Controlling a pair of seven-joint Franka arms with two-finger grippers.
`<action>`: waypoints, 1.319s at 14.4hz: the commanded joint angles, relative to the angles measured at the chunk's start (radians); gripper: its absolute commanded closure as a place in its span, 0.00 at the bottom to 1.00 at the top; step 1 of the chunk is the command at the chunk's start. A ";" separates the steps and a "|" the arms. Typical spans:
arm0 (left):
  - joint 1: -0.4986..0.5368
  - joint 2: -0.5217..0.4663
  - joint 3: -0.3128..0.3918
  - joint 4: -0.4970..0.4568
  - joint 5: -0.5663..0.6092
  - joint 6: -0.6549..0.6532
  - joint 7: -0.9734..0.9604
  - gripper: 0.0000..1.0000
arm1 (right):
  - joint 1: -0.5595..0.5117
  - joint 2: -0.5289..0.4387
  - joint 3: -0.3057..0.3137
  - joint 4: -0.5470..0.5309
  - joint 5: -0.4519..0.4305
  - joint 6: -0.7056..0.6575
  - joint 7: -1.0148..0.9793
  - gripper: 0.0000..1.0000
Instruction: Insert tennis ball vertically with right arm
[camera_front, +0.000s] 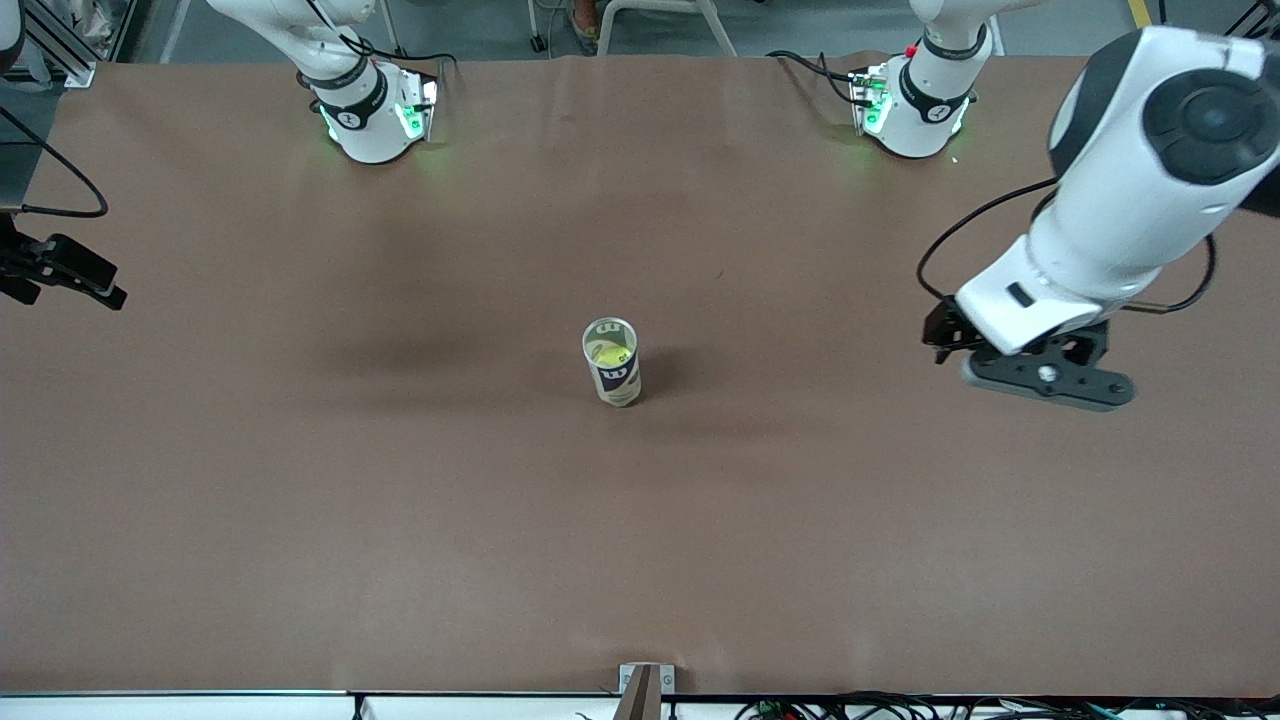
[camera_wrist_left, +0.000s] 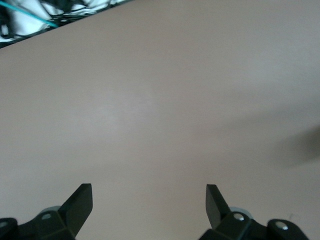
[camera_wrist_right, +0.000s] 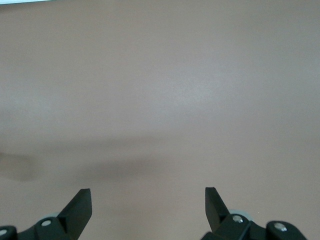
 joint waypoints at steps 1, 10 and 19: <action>0.039 -0.053 -0.004 -0.014 -0.022 -0.037 0.008 0.00 | -0.001 -0.017 0.005 -0.010 -0.014 -0.014 -0.008 0.00; -0.342 -0.223 0.516 -0.026 -0.231 -0.134 0.013 0.00 | 0.006 -0.020 0.006 -0.010 -0.028 -0.017 -0.018 0.00; -0.367 -0.353 0.662 -0.170 -0.309 -0.142 0.103 0.00 | 0.022 -0.072 0.008 -0.090 -0.030 0.023 -0.018 0.00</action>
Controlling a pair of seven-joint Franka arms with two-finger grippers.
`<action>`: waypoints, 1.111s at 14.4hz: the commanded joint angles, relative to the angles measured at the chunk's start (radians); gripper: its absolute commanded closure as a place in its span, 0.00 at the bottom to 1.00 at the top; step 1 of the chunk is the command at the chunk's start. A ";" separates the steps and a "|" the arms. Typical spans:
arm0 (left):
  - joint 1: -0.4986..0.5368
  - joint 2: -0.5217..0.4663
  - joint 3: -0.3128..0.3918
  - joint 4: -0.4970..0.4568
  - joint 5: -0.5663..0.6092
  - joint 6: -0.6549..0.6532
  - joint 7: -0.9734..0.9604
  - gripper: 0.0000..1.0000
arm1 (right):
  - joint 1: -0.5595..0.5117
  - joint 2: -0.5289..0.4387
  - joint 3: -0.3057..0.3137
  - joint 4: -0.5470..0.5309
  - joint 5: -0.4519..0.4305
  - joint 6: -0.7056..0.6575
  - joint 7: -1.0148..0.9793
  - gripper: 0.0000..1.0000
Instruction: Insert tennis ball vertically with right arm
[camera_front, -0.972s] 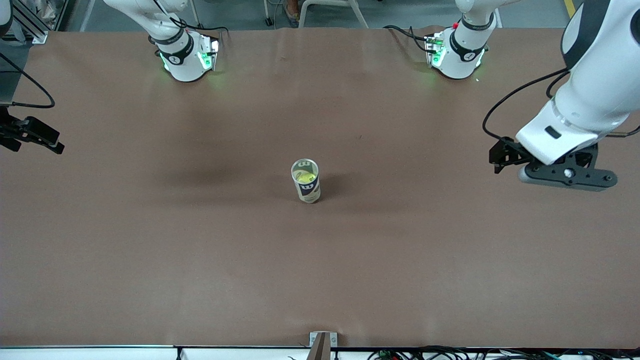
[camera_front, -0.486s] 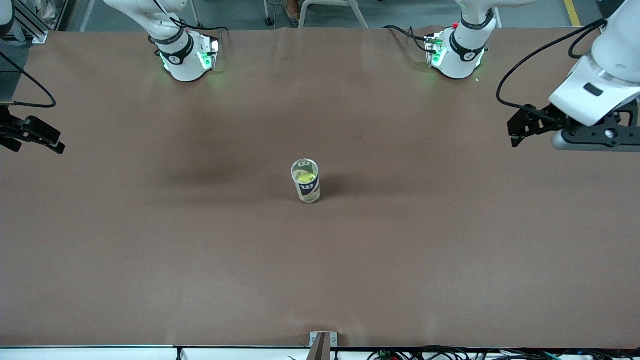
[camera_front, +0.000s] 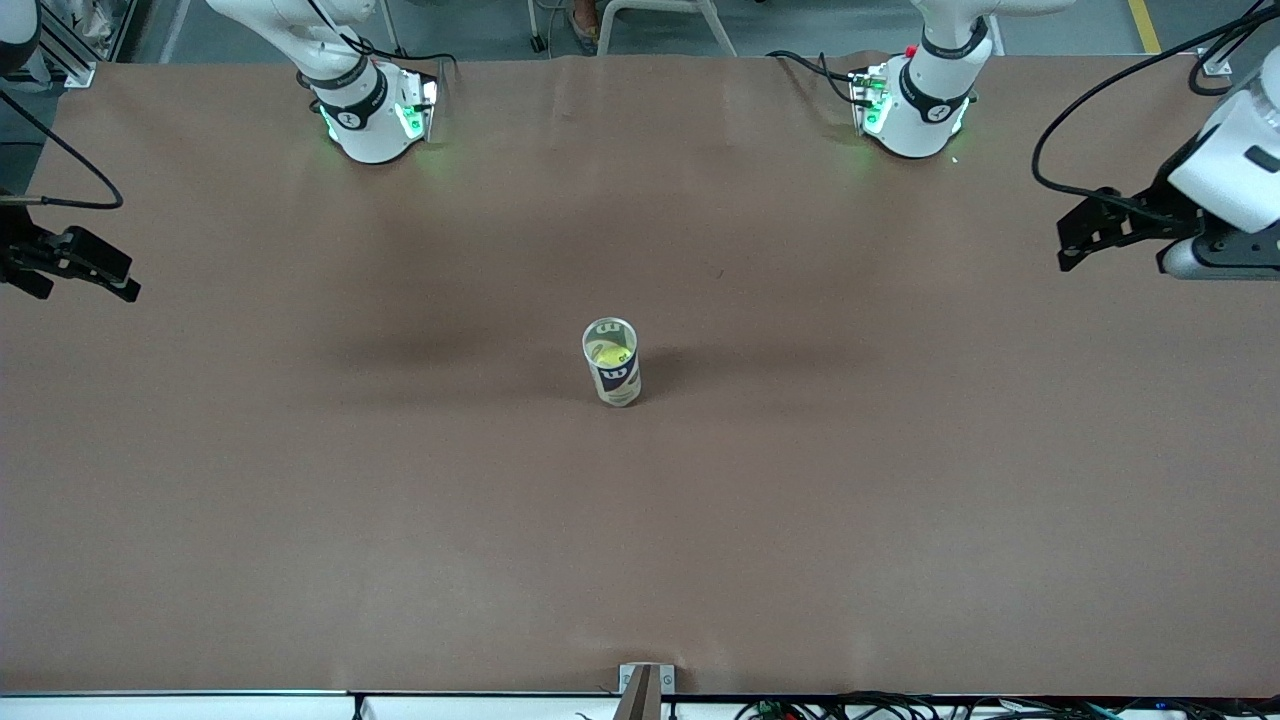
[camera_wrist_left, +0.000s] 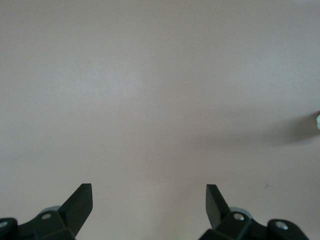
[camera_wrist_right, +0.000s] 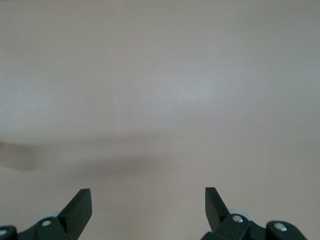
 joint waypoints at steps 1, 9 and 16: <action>-0.014 -0.071 0.026 -0.073 -0.015 0.003 0.019 0.00 | 0.003 -0.061 0.001 -0.081 -0.023 0.041 -0.004 0.00; -0.006 -0.098 0.026 -0.102 -0.010 0.000 0.005 0.00 | 0.003 -0.109 -0.002 -0.132 -0.023 0.078 -0.003 0.00; -0.006 -0.107 0.023 -0.131 -0.015 0.003 -0.028 0.00 | 0.001 -0.106 0.000 -0.126 -0.021 0.078 0.003 0.00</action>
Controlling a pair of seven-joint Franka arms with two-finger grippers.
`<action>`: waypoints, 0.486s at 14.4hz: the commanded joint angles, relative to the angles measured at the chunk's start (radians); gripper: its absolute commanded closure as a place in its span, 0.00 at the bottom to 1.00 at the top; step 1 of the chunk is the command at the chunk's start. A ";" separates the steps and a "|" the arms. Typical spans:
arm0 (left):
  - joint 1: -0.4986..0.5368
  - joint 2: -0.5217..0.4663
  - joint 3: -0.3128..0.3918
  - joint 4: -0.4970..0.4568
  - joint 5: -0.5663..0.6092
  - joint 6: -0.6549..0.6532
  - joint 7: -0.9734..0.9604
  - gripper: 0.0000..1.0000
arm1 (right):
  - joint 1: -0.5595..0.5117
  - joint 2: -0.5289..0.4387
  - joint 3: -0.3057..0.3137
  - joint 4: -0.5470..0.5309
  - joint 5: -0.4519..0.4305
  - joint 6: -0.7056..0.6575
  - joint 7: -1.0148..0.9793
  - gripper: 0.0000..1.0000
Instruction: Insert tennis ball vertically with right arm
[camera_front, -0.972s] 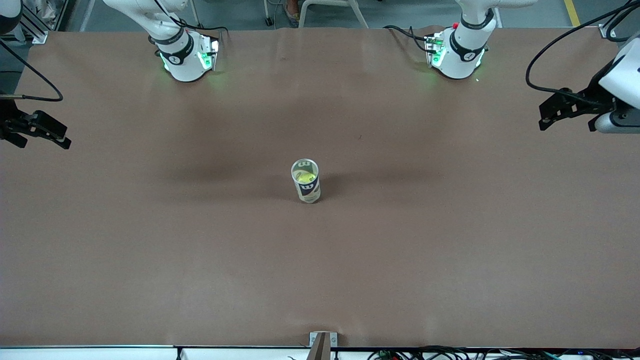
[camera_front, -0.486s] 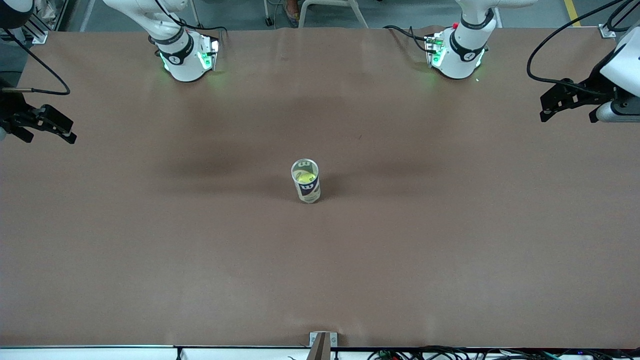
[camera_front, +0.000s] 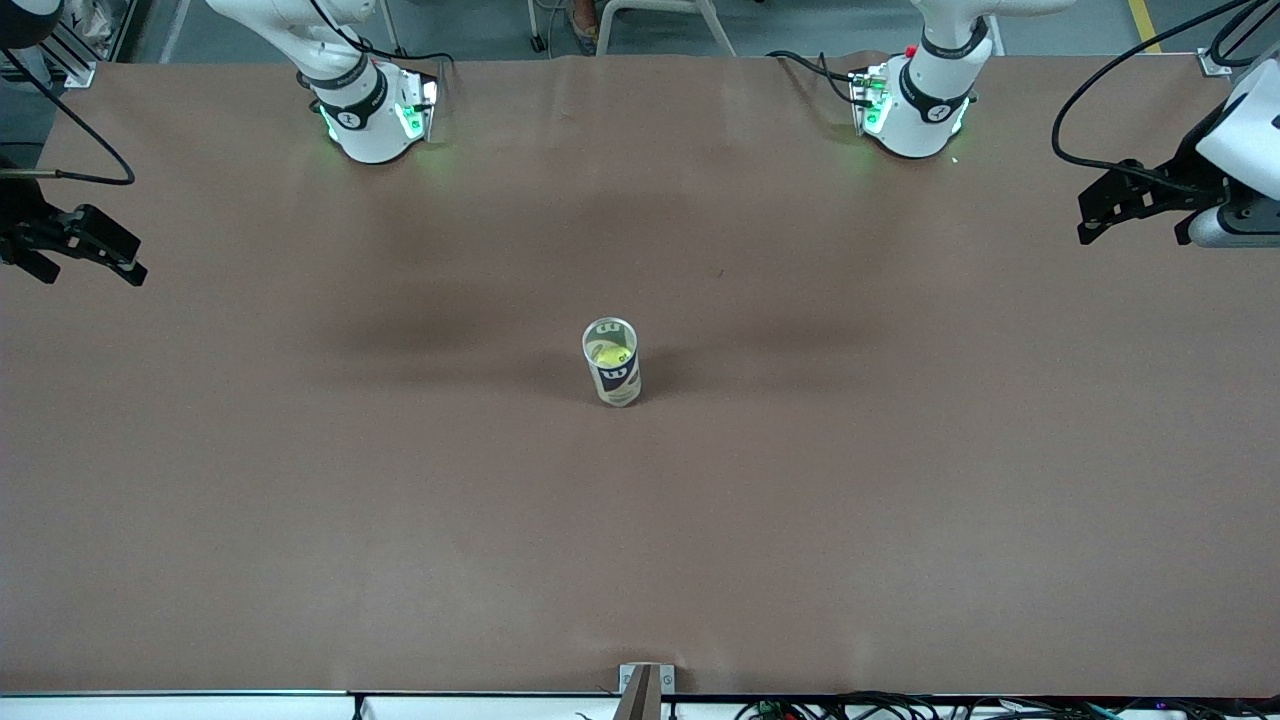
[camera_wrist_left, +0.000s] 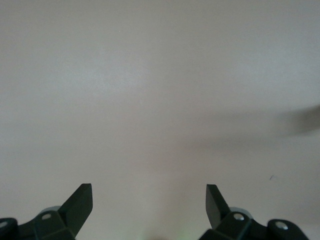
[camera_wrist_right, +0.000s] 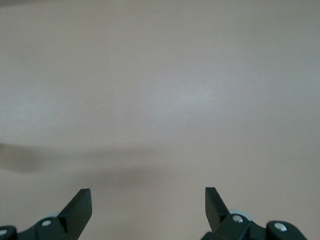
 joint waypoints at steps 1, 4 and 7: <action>-0.005 -0.044 0.004 -0.053 -0.013 0.011 -0.018 0.00 | 0.002 -0.018 0.000 -0.011 -0.019 0.007 0.003 0.00; -0.005 -0.040 0.001 -0.046 -0.016 0.012 -0.006 0.00 | 0.002 -0.018 0.000 -0.008 -0.019 0.007 0.003 0.00; -0.006 -0.029 0.002 -0.035 -0.038 0.015 -0.012 0.00 | 0.002 -0.015 -0.001 -0.002 -0.019 0.008 0.000 0.00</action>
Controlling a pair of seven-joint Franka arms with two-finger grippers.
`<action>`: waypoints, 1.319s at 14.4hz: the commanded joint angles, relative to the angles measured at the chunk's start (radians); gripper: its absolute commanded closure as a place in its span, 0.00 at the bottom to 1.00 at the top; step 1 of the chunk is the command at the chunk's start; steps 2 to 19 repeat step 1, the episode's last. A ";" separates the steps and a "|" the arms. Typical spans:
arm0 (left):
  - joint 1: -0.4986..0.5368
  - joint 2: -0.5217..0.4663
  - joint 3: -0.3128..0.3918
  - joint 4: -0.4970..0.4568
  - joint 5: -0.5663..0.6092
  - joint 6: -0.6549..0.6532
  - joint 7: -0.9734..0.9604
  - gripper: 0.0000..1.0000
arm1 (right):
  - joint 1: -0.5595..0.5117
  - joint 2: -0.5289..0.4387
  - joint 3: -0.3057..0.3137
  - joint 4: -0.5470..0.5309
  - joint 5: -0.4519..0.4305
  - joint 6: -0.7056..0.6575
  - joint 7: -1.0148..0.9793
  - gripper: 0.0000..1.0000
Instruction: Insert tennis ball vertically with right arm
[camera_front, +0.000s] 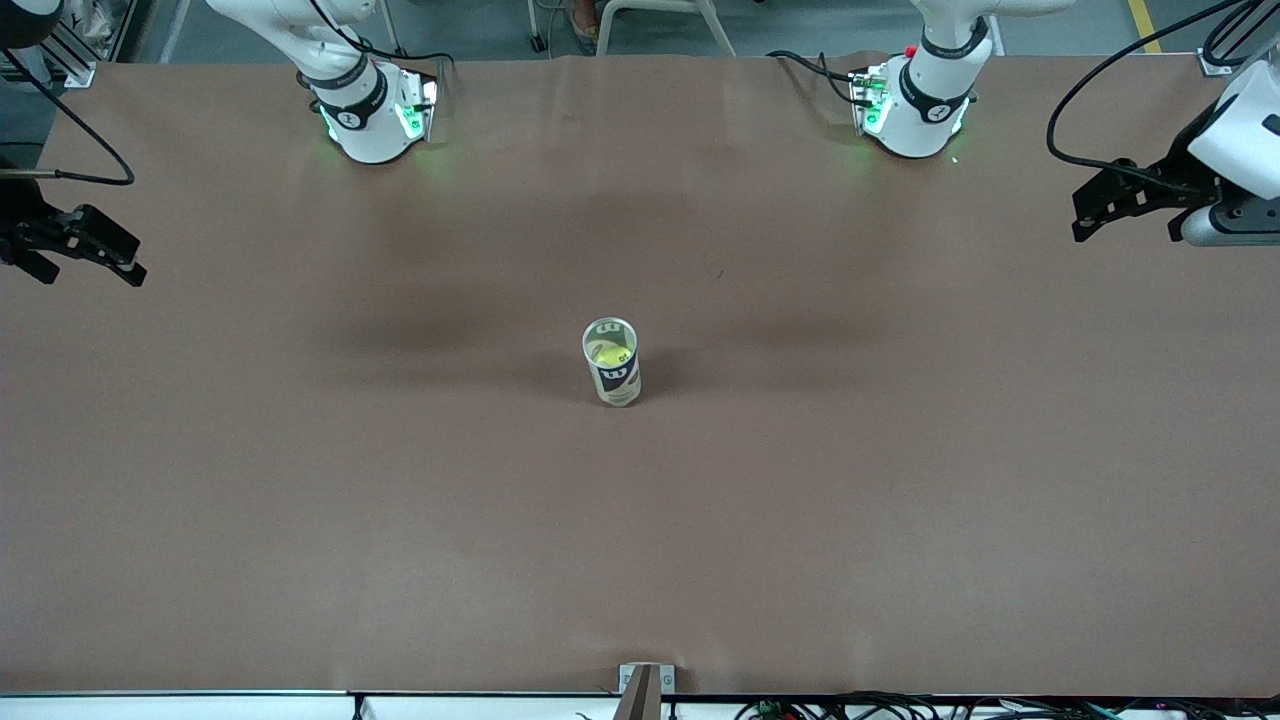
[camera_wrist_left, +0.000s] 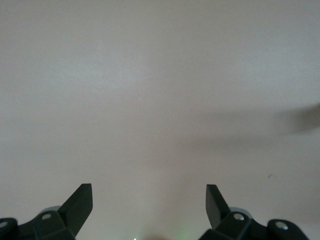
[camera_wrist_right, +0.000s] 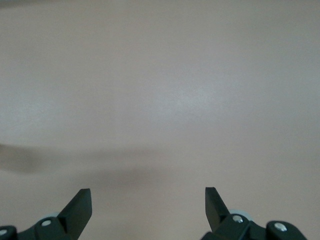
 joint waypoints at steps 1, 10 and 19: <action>-0.006 -0.013 0.005 -0.012 -0.028 0.014 -0.003 0.00 | 0.002 -0.015 0.001 -0.005 -0.019 0.004 0.000 0.00; -0.006 -0.013 0.005 -0.012 -0.028 0.014 -0.003 0.00 | 0.002 -0.015 0.001 -0.005 -0.019 0.004 0.000 0.00; -0.006 -0.013 0.005 -0.012 -0.028 0.014 -0.003 0.00 | 0.002 -0.015 0.001 -0.005 -0.019 0.004 0.000 0.00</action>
